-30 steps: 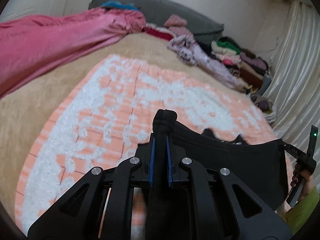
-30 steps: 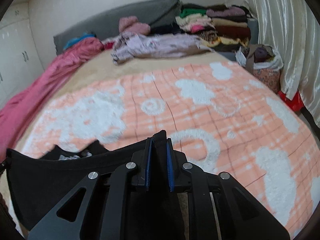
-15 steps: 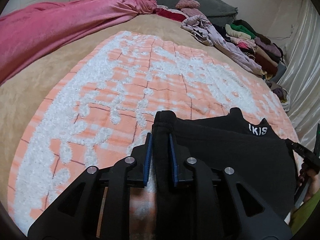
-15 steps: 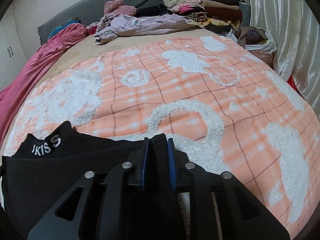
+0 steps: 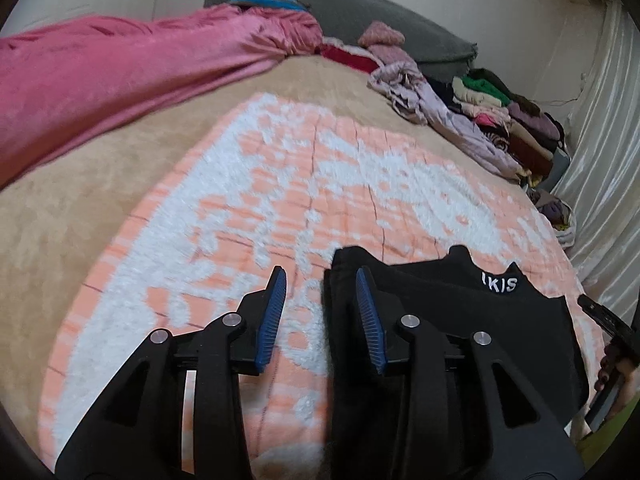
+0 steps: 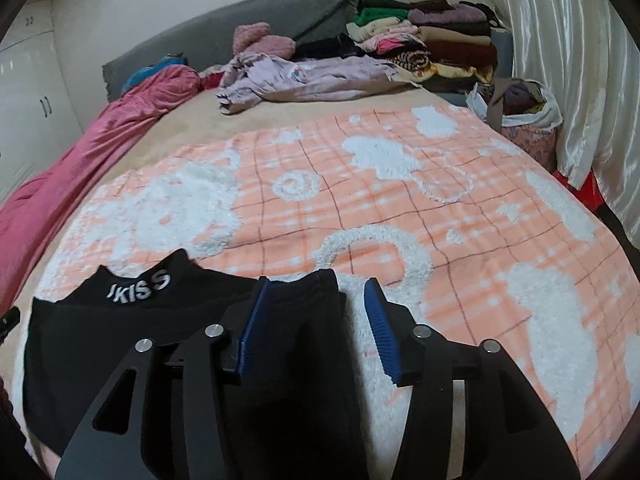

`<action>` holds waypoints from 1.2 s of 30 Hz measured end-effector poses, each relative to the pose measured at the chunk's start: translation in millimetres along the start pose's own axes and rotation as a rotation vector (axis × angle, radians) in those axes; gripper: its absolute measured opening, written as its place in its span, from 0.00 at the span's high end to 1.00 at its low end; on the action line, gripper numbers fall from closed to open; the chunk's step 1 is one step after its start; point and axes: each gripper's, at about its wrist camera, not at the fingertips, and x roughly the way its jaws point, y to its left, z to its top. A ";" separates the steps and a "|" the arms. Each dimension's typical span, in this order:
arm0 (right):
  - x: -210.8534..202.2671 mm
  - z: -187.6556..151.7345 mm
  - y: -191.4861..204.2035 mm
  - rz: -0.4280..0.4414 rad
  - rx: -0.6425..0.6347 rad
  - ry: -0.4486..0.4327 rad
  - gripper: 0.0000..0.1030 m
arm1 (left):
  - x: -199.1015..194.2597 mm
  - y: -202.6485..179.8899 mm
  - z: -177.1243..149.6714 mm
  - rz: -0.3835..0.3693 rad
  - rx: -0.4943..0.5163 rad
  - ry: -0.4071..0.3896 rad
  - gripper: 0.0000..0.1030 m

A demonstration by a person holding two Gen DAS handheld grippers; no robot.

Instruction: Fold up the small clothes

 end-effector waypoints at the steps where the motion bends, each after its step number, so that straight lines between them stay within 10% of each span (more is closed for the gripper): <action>1: -5.2 -1.8 -1.5 0.010 0.005 -0.002 0.51 | -3.2 1.0 0.3 0.003 -0.002 -0.006 0.70; 8: -34.0 -19.4 -7.1 0.048 0.012 -0.017 0.48 | -17.8 2.8 -7.0 -0.031 -0.038 0.006 0.51; 36: -72.8 -88.1 -16.1 0.074 -0.005 0.007 0.42 | -40.0 -6.0 -89.7 -0.163 -0.051 0.195 0.47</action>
